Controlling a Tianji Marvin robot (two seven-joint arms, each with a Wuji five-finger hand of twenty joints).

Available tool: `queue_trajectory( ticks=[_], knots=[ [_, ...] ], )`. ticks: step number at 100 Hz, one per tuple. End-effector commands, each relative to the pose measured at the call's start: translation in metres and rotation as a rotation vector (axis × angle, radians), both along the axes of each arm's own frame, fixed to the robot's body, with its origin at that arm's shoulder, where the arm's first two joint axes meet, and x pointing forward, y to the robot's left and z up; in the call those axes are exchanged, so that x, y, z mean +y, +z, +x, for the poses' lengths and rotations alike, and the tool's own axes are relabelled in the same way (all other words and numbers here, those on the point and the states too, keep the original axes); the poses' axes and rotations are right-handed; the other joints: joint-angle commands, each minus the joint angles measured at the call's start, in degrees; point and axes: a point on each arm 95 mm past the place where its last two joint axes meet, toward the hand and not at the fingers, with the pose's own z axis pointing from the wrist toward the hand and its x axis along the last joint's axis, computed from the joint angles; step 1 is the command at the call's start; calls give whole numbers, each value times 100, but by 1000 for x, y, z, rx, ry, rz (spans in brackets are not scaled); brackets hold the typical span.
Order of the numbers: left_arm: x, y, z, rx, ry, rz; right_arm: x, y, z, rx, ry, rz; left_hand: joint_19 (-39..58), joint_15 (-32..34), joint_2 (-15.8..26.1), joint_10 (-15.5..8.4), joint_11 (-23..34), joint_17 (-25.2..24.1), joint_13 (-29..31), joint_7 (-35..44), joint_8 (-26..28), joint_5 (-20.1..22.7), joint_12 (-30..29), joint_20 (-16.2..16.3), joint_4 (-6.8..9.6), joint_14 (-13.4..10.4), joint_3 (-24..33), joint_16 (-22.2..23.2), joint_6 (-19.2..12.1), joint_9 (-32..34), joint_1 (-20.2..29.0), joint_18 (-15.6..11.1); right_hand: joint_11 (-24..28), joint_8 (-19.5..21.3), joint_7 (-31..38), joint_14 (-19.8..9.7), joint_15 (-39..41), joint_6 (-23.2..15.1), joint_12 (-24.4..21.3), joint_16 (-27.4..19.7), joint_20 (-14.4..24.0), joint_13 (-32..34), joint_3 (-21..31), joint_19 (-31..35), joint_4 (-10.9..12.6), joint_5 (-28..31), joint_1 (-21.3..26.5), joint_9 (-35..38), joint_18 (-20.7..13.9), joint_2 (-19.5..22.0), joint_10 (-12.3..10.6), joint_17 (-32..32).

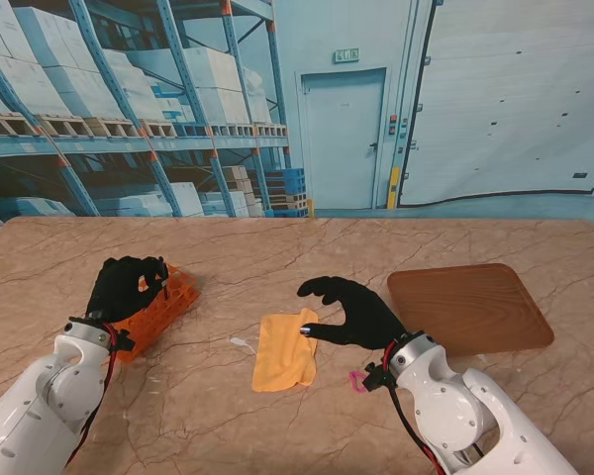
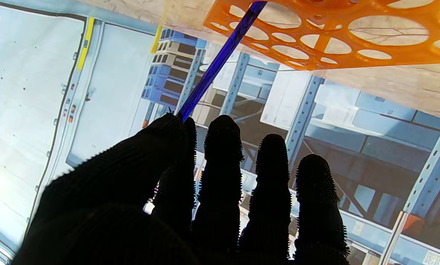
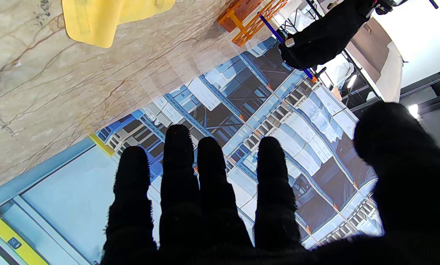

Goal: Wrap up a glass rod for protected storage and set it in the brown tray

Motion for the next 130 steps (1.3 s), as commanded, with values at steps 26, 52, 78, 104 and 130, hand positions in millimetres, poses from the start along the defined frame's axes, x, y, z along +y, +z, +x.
queue_trajectory(
  ticks=[26, 52, 78, 104, 130],
  knots=[
    [-9, 7, -7, -1, -36, -6, 1, 1, -3, -12, 6, 9, 190, 97, -98, 91, 155, -29, 34, 442, 212, 36, -2, 32, 175, 5, 290, 111, -134, 111, 36, 95, -99, 41, 4, -78, 38, -142, 11, 67, 141, 159, 119, -158, 82, 131, -288, 110, -10, 192, -79, 20],
    [-16, 14, -11, -8, -66, -2, -1, 3, -3, -18, 3, 18, 196, 101, -100, 81, 160, -23, 44, 442, 218, 33, -3, 30, 175, -6, 291, 112, -145, 116, 26, 93, -100, 43, 3, -78, 32, -146, 12, 65, 142, 154, 116, -159, 82, 137, -289, 114, -8, 190, -77, 22],
    [-21, 20, -15, -14, -94, -9, -3, 5, -3, -27, 0, 27, 205, 103, -112, 83, 169, -1, 57, 442, 215, 44, -11, 28, 178, 4, 305, 112, -136, 134, 22, 94, -103, 44, 2, -85, 37, -147, 12, 68, 144, 159, 115, -160, 82, 137, -289, 110, -7, 190, -81, 22],
    [-29, 28, -16, 17, -141, 4, -5, 7, -5, -37, -10, 30, 203, 106, -108, 86, 175, 2, 69, 439, 215, 40, -11, 23, 179, -8, 319, 111, -123, 133, 17, 89, -106, 44, -3, -80, 35, -149, 11, 67, 144, 162, 110, -161, 81, 134, -295, 111, -7, 192, -78, 24],
    [-44, 35, -19, 44, -183, -3, -11, 8, -4, -43, -16, 43, 243, 135, -131, 96, 205, 32, 89, 456, 218, 46, -10, 36, 190, -1, 373, 122, -94, 146, -6, 86, -106, 44, -4, -75, 31, -146, 11, 66, 144, 164, 110, -159, 82, 138, -293, 120, -1, 191, -80, 29]
  ],
)
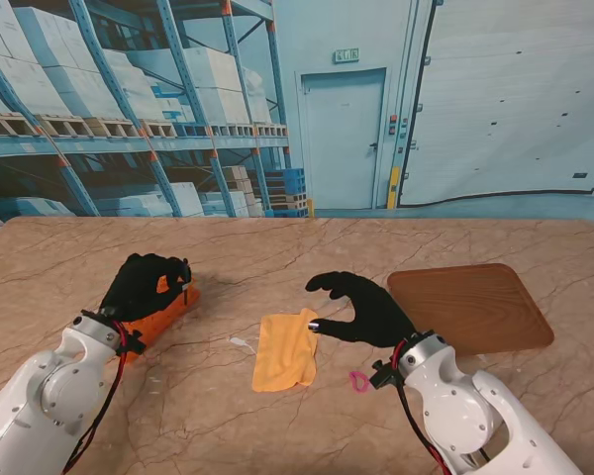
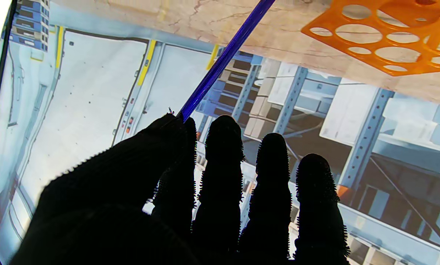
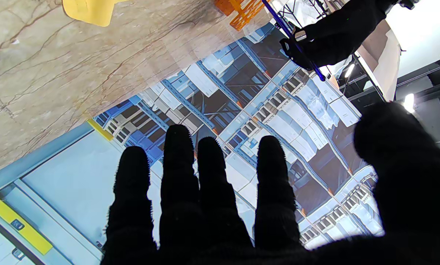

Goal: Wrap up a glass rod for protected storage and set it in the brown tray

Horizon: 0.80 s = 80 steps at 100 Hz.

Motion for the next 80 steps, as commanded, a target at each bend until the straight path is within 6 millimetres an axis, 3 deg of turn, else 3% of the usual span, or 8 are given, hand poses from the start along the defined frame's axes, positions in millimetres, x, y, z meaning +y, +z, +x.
queue_trajectory(
  ticks=[1, 30, 80],
  knots=[
    [-8, 2, -4, 7, -15, -9, 0, 1, -2, -5, 3, 14, 178, 87, -125, 54, 164, 6, 53, 448, 217, 44, -9, 36, 191, -2, 303, 120, -93, 143, 31, 74, -104, 41, -10, -75, 31, -145, 11, 65, 143, 162, 109, -159, 82, 76, -293, 119, -2, 190, -80, 29],
    [-31, 9, -7, 47, -50, 0, -9, 3, 1, -17, -1, 35, 198, 102, -121, 71, 187, 0, 41, 450, 216, 25, -15, 39, 186, 1, 320, 124, -65, 123, 32, 64, -108, 41, -13, -77, 33, -147, 10, 66, 144, 166, 110, -159, 82, 73, -291, 112, 1, 189, -80, 29],
    [-68, 2, -15, 151, -76, 110, -26, 2, 5, -33, -16, 85, 285, 164, -102, 97, 255, 3, 28, 463, 219, -7, -28, 67, 183, 38, 282, 143, -13, 102, 60, 63, -110, 43, -14, -81, 28, -145, 10, 64, 143, 163, 112, -157, 81, 79, -292, 118, -5, 189, -73, 30]
  ],
)
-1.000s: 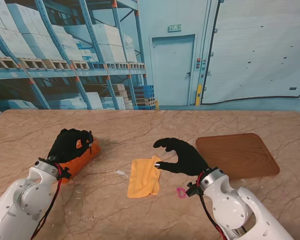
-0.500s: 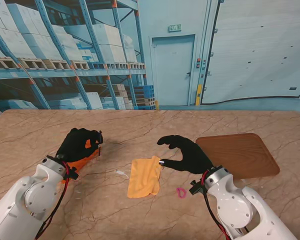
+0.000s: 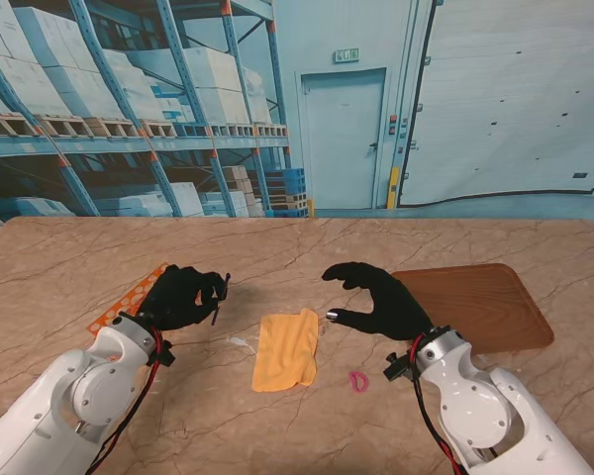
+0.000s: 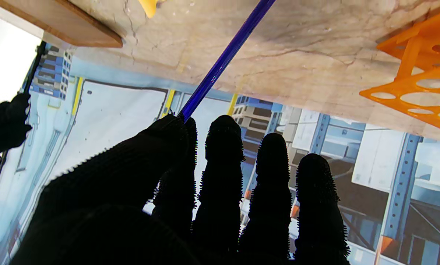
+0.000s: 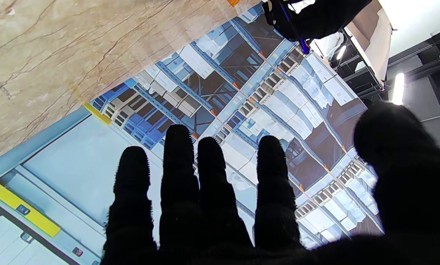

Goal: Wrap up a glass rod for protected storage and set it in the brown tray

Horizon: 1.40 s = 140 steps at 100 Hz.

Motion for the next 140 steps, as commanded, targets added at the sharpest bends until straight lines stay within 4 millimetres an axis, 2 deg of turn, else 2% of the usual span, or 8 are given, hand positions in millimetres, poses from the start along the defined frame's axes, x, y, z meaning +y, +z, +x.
queue_trajectory(
  ticks=[1, 42, 84, 140],
  knots=[
    [-8, -2, -3, 15, -16, 8, -2, -1, -2, -2, -5, 13, 206, 138, -103, 95, 215, 0, 28, 461, 218, -7, -5, 68, 185, 41, 213, 131, -43, 102, 65, 67, -110, 43, -13, -77, 27, -144, 10, 64, 142, 162, 113, -158, 81, 81, -291, 118, -7, 191, -71, 29],
    [-37, -7, 5, 92, -43, 104, -13, -3, -5, -22, -34, 47, 273, 185, -82, 88, 285, -2, 12, 486, 206, -32, -44, 83, 185, 42, 196, 142, -41, 74, 70, 61, -121, 37, -29, -75, 22, -141, 8, 64, 141, 169, 109, -153, 82, 80, -297, 127, -7, 189, -76, 35],
    [-66, -14, 12, 154, -65, 180, -16, -3, -8, -28, -41, 72, 358, 263, -100, 133, 364, -33, -16, 527, 182, -41, -79, 96, 182, 105, 239, 162, 27, 62, 67, 71, -128, 39, -34, -79, 19, -139, 9, 66, 138, 183, 106, -157, 83, 96, -299, 137, -4, 189, -77, 32],
    [-94, -26, 12, 159, -126, 245, -16, -3, -9, -27, -43, 84, 618, 489, -275, 161, 613, 71, 93, 695, 80, 24, -211, 144, 141, 221, 657, 218, 106, 168, -182, 144, -138, 37, -43, -76, 16, -145, 8, 67, 139, 187, 105, -154, 86, 106, -319, 150, -3, 213, -76, 39]
  ],
)
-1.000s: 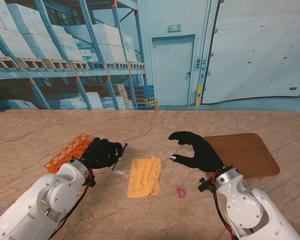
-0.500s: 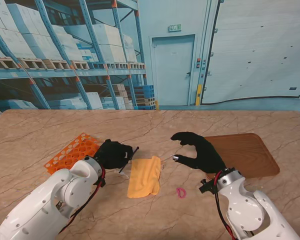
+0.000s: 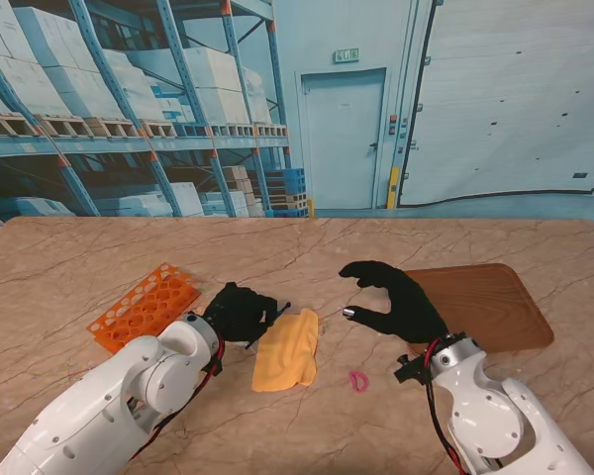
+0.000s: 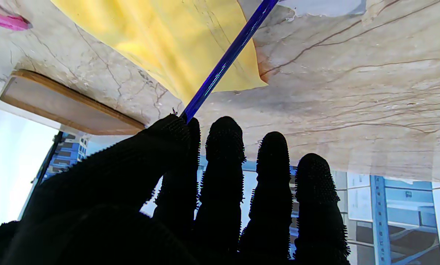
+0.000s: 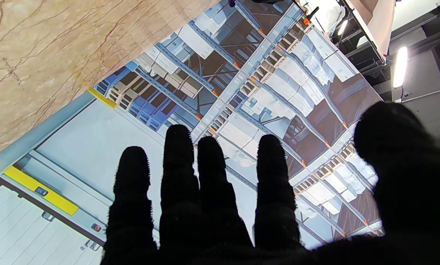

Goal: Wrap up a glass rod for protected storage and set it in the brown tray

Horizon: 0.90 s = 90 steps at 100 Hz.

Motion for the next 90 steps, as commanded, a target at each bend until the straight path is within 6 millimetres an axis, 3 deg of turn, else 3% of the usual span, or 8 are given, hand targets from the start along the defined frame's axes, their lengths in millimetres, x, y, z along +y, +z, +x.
queue_trajectory(
  ticks=[1, 69, 90],
  knots=[
    [-5, 0, 0, 0, -11, 8, 3, 1, -2, -2, 6, 11, 254, 136, -100, 93, 207, 31, 93, 466, 83, 26, -40, 84, 142, 170, 249, 96, -86, 173, -54, 141, -89, 37, -45, -73, 15, -146, 8, 67, 139, 184, 103, -154, 85, 45, -321, 90, -2, 211, -71, 38],
    [-30, -6, 8, -57, -167, 194, 0, 1, -4, -13, -3, 29, 433, 351, -230, 42, 434, 280, 228, 622, 28, 61, -140, 235, 122, 228, 575, 172, -98, 266, -308, 182, -125, 22, -78, -50, -5, -126, -6, 64, 142, 212, -14, -166, 104, 109, -316, 137, 14, 362, -59, 42],
    [-35, -10, 9, -5, -198, 211, 0, 1, -4, -14, -6, 30, 701, 395, -329, 67, 517, 534, 364, 661, -157, 130, -217, 513, 182, 221, 697, 185, -31, 371, -388, 83, -132, 21, -86, -49, -11, -121, -6, 64, 144, 212, -42, -170, 111, 115, -302, 142, 17, 379, -59, 44]
  ],
)
